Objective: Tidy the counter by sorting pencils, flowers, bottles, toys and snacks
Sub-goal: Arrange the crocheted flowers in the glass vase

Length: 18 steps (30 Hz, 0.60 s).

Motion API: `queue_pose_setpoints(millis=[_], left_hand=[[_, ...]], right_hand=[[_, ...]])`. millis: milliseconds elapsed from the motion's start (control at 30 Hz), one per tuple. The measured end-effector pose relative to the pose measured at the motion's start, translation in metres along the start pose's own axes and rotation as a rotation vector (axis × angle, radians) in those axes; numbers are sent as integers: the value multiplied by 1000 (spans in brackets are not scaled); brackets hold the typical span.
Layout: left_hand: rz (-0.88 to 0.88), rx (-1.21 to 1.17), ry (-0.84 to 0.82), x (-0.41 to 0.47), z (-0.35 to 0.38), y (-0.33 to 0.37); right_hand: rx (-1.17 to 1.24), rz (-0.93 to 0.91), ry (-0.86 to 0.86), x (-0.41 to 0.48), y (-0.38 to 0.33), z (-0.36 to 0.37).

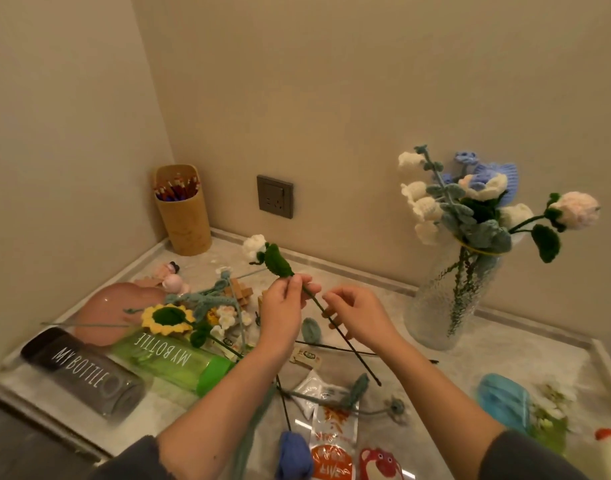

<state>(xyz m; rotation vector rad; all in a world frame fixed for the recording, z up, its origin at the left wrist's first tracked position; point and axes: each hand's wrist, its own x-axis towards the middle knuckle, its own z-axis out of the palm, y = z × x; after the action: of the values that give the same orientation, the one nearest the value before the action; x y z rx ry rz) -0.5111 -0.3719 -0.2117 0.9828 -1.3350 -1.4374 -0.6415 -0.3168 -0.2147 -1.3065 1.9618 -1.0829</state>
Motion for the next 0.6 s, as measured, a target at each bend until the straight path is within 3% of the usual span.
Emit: queue_pose_setpoints(millis=[100,200,433,600], left_hand=[[-53,-21,37,9,-14,0],[-127,-10,25,13,-21,-6],[-229,10,-31,15,-29,-20],[-189,19,-81,20,-30,-18]], right_hand=[[-345,93,-118,5,23,16],[-518,156,-223,7,36,34],[-708,156,-141,3,49,50],[-648,100,-55,9,39,33]])
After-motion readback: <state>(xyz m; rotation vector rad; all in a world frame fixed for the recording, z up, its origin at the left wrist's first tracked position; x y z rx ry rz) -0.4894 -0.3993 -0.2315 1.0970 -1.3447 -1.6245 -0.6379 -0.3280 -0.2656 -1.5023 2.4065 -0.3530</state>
